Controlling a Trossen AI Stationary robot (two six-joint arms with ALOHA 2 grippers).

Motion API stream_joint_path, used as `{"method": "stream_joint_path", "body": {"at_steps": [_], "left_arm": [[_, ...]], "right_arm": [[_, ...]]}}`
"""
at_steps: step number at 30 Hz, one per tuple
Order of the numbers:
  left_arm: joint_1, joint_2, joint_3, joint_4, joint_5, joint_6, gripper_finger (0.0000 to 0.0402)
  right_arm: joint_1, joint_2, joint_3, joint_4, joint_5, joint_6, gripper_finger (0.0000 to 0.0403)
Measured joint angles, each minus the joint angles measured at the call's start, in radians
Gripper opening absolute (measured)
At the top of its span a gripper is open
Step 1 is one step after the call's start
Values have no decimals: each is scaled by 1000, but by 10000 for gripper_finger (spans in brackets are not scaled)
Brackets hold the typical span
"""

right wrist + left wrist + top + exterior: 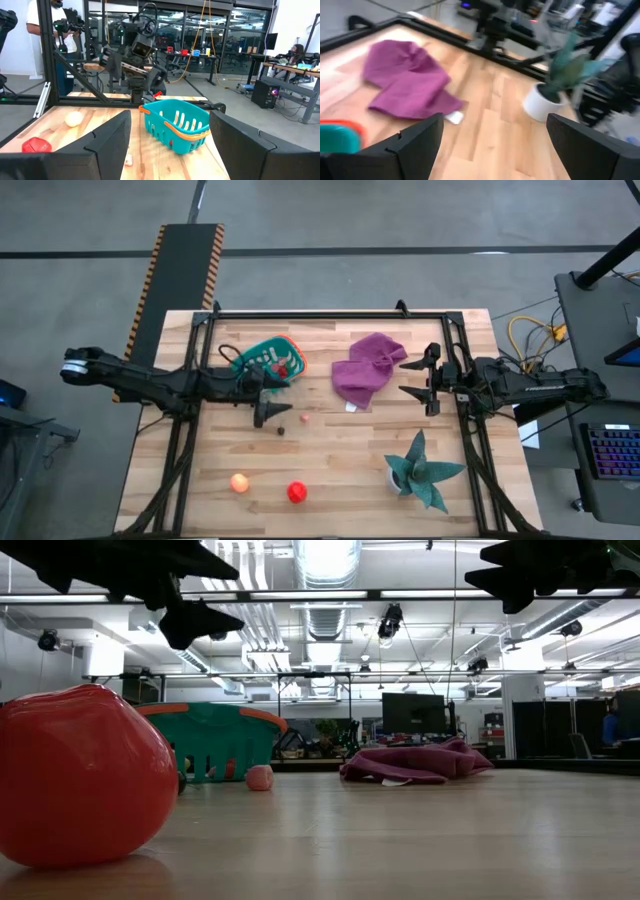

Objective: Pick and placing Produce into tupperware
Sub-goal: Put the pink peach into the blue basket

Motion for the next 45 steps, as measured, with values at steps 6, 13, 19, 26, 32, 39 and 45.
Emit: {"method": "stream_joint_path", "body": {"at_steps": [6, 13, 19, 26, 32, 39, 45], "left_arm": [[-22, 12, 1, -4, -12, 111, 341], [-78, 111, 40, -8, -45, 263, 341], [-97, 222, 69, -85, -100, 292, 341], [-99, 350, 97, -82, -101, 288, 341], [-99, 441, 123, -82, -101, 288, 341], [-98, 553, 152, -74, -101, 287, 341], [-98, 647, 168, -72, -126, 287, 341]], "right_arm": [[0, 0, 0, 0, 0, 0, 260], [0, 0, 0, -3, 0, 6, 260], [0, 0, 0, -21, 0, 8, 260], [0, 0, 0, -21, 0, 8, 260], [0, 0, 0, -21, 0, 8, 260], [0, 0, -1, -20, 0, 7, 260], [0, 0, -1, -20, 0, 7, 260]]}}
